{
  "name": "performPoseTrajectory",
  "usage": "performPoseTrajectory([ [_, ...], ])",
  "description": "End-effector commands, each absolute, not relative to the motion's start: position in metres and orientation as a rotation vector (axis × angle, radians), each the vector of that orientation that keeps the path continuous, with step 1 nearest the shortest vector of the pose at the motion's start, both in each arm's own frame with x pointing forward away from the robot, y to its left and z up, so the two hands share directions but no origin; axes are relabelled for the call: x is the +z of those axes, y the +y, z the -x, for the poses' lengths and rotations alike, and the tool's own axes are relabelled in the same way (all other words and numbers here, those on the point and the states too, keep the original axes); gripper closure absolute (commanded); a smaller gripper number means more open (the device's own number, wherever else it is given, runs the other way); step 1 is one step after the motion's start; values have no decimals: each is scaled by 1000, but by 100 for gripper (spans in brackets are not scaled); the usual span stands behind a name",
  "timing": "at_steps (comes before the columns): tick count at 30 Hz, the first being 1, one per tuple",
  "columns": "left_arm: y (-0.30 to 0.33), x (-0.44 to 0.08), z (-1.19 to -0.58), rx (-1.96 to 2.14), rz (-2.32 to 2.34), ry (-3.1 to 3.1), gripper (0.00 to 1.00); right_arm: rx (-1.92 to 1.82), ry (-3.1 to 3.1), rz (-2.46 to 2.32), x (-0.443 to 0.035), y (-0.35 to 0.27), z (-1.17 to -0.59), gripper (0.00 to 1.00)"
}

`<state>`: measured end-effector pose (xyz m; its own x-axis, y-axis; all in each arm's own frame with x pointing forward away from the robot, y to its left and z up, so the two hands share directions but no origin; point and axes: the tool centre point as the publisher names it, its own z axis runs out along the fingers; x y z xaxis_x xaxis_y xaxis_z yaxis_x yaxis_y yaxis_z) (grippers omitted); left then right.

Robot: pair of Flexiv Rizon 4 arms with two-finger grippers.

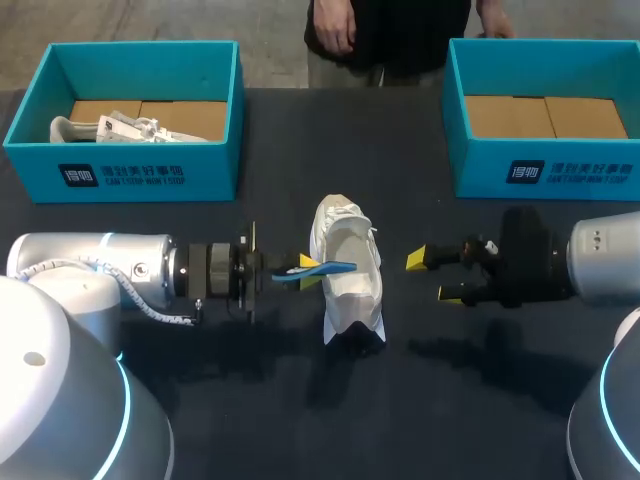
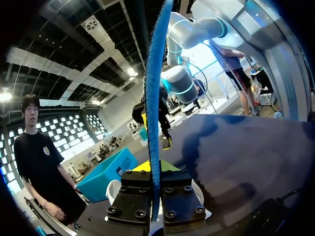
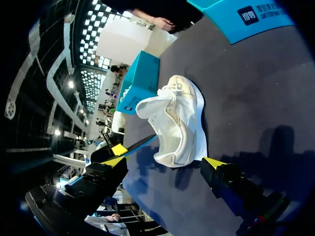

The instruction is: Take the shoe out of the shoebox, open the shoe tongue, remove and reinsert the insole, then place the shoe into the shoebox

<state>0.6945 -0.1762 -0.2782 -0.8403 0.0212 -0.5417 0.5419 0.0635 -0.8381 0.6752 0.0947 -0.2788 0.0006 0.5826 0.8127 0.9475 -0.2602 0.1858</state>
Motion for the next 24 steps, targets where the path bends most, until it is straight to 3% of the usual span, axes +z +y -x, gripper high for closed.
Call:
performPoseTrajectory([
  [1, -178, -280, -695, -1820, -562, 1966, 100, -1163, -1574, 1870, -278, 96, -674, 0],
  [24, -174, -285, -699, -1798, -558, 1987, 100, -1163, -1574, 1870, -278, 96, -674, 0],
])
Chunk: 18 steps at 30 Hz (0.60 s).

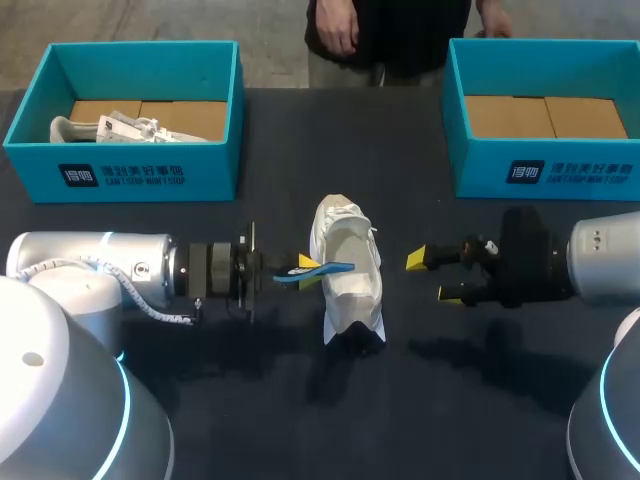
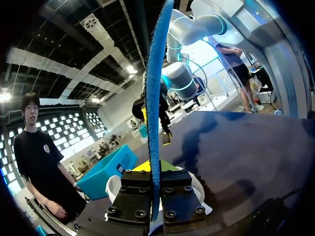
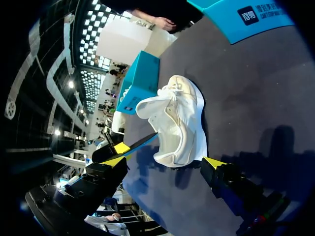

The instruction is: Take the shoe out of the shoebox, open the shoe tongue, remove and reinsert the insole, then place the shoe into the shoebox

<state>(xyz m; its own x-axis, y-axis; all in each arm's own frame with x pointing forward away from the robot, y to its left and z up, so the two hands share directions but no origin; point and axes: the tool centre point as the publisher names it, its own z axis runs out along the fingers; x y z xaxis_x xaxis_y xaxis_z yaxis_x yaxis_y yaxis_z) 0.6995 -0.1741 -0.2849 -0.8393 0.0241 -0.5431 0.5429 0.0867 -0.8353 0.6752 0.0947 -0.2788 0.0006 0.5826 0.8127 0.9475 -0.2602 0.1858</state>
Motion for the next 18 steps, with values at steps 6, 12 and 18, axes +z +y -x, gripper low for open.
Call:
performPoseTrajectory([
  [6, -173, -286, -701, -1791, -555, 2000, 100, -1163, -1574, 1870, -278, 96, -674, 0],
  [12, -173, -289, -701, -1784, -549, 2020, 100, -1163, -1574, 1870, -278, 96, -674, 0],
  [18, -171, -286, -700, -1782, -544, 2008, 100, -1163, -1574, 1870, -278, 96, -674, 0],
])
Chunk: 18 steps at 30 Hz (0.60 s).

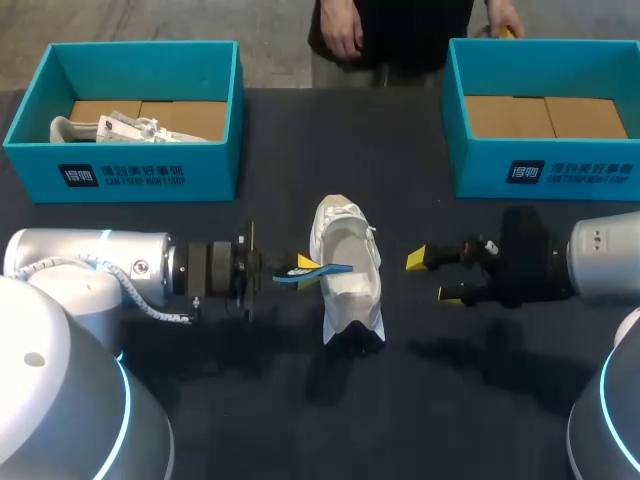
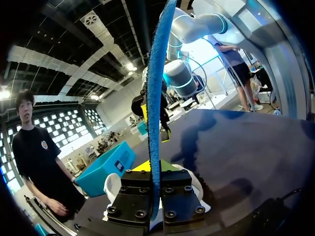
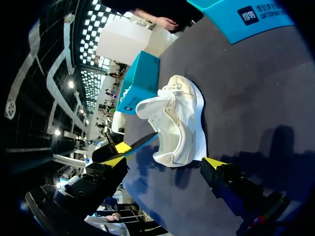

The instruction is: Take the shoe out of the shoebox, open the shoe tongue, remove and reinsert the insole, then place the shoe into the shoebox

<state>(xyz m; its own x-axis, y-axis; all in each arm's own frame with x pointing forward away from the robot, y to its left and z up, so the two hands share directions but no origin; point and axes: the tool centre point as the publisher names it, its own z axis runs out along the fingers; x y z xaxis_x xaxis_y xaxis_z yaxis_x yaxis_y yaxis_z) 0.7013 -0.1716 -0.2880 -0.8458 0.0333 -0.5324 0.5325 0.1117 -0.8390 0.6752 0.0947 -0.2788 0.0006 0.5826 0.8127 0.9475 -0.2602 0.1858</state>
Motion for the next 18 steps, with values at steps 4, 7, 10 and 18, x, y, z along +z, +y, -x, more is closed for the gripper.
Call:
performPoseTrajectory([
  [4, -173, -280, -698, -1795, -542, 1991, 100, -1163, -1574, 1870, -278, 96, -674, 0],
  [7, -175, -275, -695, -1809, -543, 1971, 100, -1163, -1574, 1870, -278, 96, -674, 0],
  [10, -177, -270, -692, -1821, -549, 1956, 100, -1163, -1574, 1870, -278, 96, -674, 0],
  [18, -182, -274, -693, -1826, -552, 1954, 100, -1163, -1574, 1870, -278, 96, -674, 0],
])
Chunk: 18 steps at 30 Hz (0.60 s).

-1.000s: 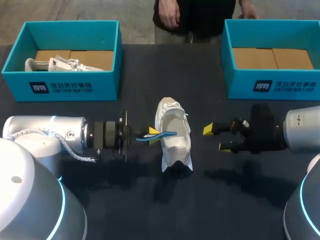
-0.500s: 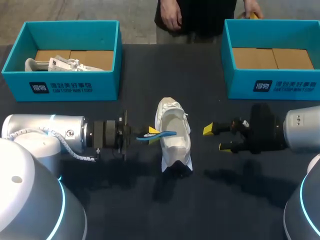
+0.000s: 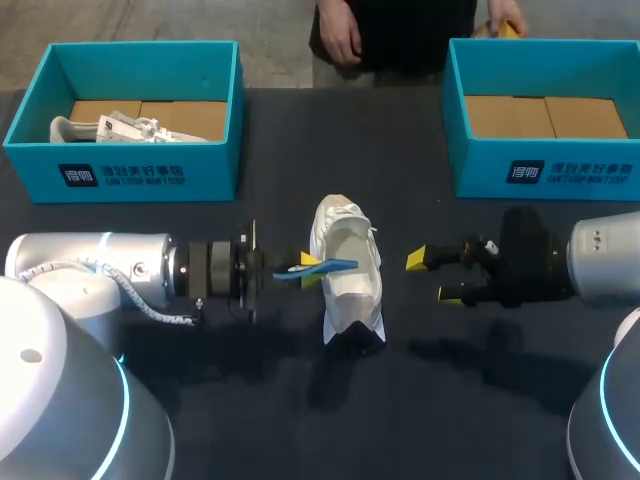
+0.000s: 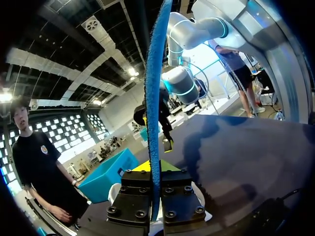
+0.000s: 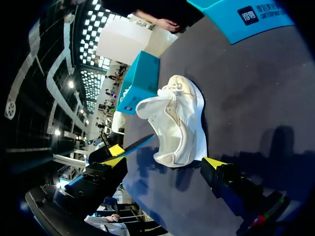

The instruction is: Take the shoe out of the shoebox, open the shoe tongue, remove and reinsert the insole, then place the shoe into the shoebox

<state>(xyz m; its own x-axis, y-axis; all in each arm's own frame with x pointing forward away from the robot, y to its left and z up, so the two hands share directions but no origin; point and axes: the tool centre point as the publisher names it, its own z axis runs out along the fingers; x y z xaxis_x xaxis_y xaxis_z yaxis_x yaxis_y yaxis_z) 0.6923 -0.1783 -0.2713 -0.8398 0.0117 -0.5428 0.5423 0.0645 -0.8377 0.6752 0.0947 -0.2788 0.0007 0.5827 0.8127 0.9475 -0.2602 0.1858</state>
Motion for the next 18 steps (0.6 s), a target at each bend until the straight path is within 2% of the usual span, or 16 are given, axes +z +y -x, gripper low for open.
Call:
performPoseTrajectory([
  [1, -182, -274, -693, -1826, -552, 1954, 100, -1163, -1574, 1870, -278, 96, -674, 0],
  [18, -197, -280, -698, -1826, -561, 1960, 100, -1163, -1574, 1870, -278, 96, -674, 0],
])
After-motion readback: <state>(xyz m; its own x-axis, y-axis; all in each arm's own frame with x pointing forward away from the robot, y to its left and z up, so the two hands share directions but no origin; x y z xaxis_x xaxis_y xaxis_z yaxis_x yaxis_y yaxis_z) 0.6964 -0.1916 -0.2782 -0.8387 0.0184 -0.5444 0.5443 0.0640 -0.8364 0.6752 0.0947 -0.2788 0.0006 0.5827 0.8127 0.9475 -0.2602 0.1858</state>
